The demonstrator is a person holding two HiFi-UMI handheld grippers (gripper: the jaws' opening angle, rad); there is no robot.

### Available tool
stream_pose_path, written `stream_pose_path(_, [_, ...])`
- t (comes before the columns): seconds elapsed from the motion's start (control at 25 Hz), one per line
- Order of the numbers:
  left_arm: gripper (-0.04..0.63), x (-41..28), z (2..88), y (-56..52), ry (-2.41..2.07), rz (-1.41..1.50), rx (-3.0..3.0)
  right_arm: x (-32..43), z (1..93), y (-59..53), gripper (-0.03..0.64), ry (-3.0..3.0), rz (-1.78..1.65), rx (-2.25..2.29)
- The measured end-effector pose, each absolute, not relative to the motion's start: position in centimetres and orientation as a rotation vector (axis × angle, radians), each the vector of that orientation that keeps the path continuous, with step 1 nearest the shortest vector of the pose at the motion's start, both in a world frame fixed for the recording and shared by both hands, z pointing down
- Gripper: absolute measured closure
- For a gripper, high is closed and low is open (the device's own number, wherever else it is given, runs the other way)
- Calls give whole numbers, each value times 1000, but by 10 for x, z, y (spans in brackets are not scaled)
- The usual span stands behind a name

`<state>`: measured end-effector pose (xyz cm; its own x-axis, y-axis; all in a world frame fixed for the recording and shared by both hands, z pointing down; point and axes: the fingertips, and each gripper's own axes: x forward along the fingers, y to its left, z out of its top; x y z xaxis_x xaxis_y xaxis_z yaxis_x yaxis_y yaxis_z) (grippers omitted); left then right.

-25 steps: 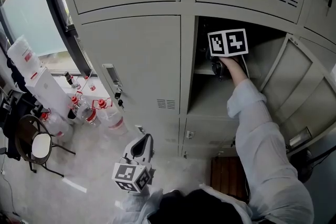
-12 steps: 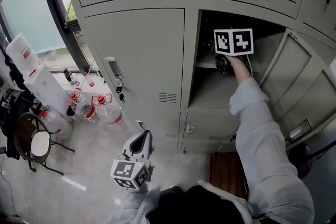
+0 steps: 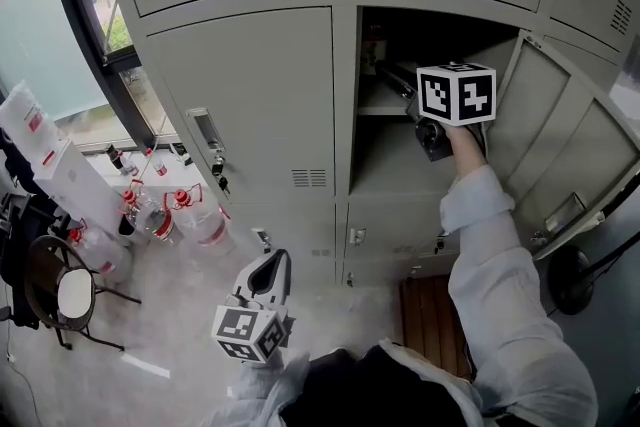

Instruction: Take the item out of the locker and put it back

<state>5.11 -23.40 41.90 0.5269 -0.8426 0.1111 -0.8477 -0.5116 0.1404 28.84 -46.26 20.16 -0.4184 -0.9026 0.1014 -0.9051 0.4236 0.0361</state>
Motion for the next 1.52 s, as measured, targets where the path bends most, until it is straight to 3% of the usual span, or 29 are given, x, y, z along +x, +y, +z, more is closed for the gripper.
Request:
stream_pose_path(1.0, [588,83,415,-221,-1257,22,2734,296,260,-292,278,-2663,-148,1838])
stream_pose_path(1.24, [588,110,407,-225,-1212,16,2751,312,299,-261,287,-2626,9,1902])
stream_pose_path(1.52, [588,139,402,-220,-1158,3,2764,323,336,-230,433,-2614,191,1949])
